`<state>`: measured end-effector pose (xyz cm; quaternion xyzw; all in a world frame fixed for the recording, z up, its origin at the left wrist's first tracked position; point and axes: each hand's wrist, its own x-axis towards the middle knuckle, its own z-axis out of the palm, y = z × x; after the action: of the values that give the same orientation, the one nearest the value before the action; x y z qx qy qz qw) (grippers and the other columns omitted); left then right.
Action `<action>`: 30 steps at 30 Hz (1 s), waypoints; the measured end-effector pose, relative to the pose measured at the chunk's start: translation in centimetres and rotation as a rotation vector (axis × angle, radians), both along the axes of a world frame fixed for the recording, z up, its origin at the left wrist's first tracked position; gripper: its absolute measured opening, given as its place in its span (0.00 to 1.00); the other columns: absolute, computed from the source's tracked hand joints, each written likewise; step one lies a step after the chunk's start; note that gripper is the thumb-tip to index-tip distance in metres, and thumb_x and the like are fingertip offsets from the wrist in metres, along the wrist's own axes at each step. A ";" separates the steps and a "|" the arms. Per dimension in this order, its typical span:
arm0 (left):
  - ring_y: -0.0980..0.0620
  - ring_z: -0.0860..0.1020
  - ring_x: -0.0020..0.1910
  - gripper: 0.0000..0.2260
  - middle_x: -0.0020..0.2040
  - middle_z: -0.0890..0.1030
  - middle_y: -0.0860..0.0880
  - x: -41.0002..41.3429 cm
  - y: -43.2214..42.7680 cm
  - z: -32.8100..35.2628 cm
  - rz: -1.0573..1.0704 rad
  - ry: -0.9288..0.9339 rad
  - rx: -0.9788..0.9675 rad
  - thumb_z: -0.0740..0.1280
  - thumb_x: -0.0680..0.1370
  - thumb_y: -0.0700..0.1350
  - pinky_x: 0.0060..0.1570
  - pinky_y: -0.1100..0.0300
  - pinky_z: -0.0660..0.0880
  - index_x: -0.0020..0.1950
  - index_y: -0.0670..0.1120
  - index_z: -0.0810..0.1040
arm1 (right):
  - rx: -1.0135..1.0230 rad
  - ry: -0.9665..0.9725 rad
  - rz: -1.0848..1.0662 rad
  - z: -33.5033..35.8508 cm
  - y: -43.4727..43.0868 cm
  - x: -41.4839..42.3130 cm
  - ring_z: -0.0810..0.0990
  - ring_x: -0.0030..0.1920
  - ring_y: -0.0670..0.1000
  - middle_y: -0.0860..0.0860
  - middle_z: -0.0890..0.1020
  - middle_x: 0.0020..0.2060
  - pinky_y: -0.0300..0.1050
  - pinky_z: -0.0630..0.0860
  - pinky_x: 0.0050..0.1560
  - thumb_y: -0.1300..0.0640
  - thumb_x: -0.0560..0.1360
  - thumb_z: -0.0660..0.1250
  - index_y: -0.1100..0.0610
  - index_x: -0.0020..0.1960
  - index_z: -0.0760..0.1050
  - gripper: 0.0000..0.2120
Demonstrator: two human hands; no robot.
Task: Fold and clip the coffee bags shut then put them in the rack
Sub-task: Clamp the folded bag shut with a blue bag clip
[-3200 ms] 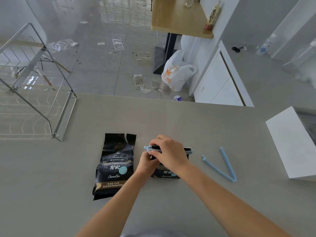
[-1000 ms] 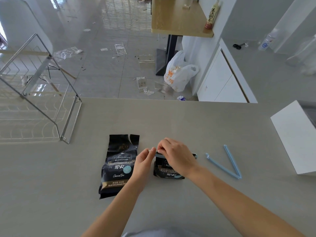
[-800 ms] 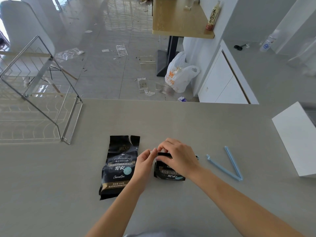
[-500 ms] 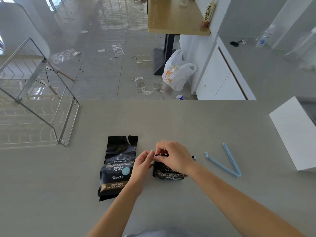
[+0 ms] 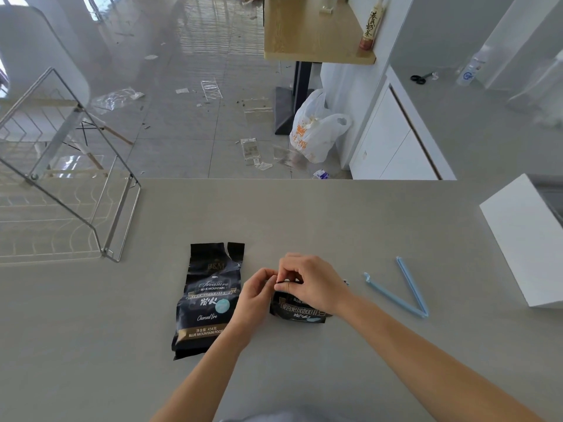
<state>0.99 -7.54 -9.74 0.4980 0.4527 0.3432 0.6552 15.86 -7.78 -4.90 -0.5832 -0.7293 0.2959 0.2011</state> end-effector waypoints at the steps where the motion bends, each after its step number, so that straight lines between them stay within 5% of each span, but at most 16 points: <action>1: 0.51 0.75 0.43 0.09 0.40 0.79 0.46 0.0 0.0 0.0 -0.005 0.003 -0.004 0.58 0.80 0.37 0.48 0.54 0.72 0.47 0.41 0.77 | -0.007 -0.051 0.017 0.1 0.1 0.2 0.74 0.37 0.44 0.44 0.77 0.37 0.42 0.70 0.37 0.49 0.68 0.72 0.48 0.40 0.72 0.08; 5: 0.55 0.78 0.42 0.10 0.40 0.80 0.49 -0.1 0.0 0.3 -0.003 0.013 -0.038 0.57 0.80 0.38 0.46 0.60 0.75 0.46 0.45 0.77 | 0.016 -0.231 0.025 0.2 0.3 0.6 0.74 0.39 0.46 0.44 0.78 0.39 0.42 0.67 0.36 0.44 0.69 0.70 0.47 0.43 0.73 0.10; 12: 0.63 0.78 0.37 0.09 0.38 0.79 0.51 -0.5 0.1 0.0 -0.044 0.034 0.017 0.58 0.79 0.35 0.41 0.69 0.75 0.45 0.42 0.76 | 0.145 -0.216 0.053 -0.2 -1.1 0.4 0.72 0.35 0.45 0.45 0.78 0.37 0.39 0.63 0.34 0.48 0.71 0.69 0.50 0.39 0.73 0.08; 17: 0.64 0.77 0.38 0.12 0.38 0.81 0.57 -0.8 0.6 -0.2 -0.099 0.157 0.146 0.61 0.77 0.33 0.42 0.72 0.72 0.41 0.46 0.77 | 0.135 -0.189 0.076 0.2 -1.4 0.4 0.76 0.38 0.49 0.47 0.79 0.37 0.42 0.69 0.35 0.49 0.72 0.69 0.52 0.40 0.76 0.07; 20: 0.57 0.80 0.48 0.08 0.48 0.83 0.49 -1.4 1.9 0.2 -0.198 0.252 0.163 0.62 0.77 0.33 0.52 0.61 0.76 0.44 0.43 0.79 | 0.134 -0.109 0.037 0.9 -1.6 1.1 0.77 0.43 0.45 0.44 0.79 0.39 0.45 0.75 0.39 0.49 0.72 0.69 0.49 0.43 0.77 0.04; 23: 0.52 0.78 0.57 0.11 0.55 0.80 0.50 -1.8 2.9 1.1 -0.222 0.420 0.219 0.63 0.76 0.36 0.60 0.47 0.74 0.43 0.50 0.80 | 0.175 -0.045 -0.062 1.6 -2.1 3.5 0.74 0.46 0.40 0.40 0.78 0.42 0.40 0.75 0.43 0.46 0.69 0.70 0.45 0.46 0.75 0.07; 27: 0.60 0.76 0.47 0.08 0.48 0.77 0.56 0.4 4.1 4.4 -0.208 0.522 0.441 0.61 0.78 0.42 0.48 0.60 0.74 0.46 0.53 0.78 | 0.008 0.095 -0.179 1.1 -4.1 7.5 0.77 0.47 0.42 0.42 0.79 0.44 0.43 0.76 0.46 0.47 0.68 0.73 0.44 0.48 0.76 0.11; 30: 0.59 0.76 0.43 0.04 0.47 0.78 0.57 3.5 3.3 6.5 -0.509 0.659 0.703 0.64 0.75 0.52 0.40 0.63 0.73 0.48 0.55 0.75 | -0.009 0.153 -0.221 0.2 -5.4 8.2 0.78 0.45 0.43 0.43 0.80 0.42 0.46 0.78 0.45 0.49 0.70 0.72 0.44 0.48 0.77 0.08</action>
<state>4.53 -4.21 -3.29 0.8620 0.3572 0.1304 0.3351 24.02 -13.19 -4.67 -0.6366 -0.6419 0.3186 0.2850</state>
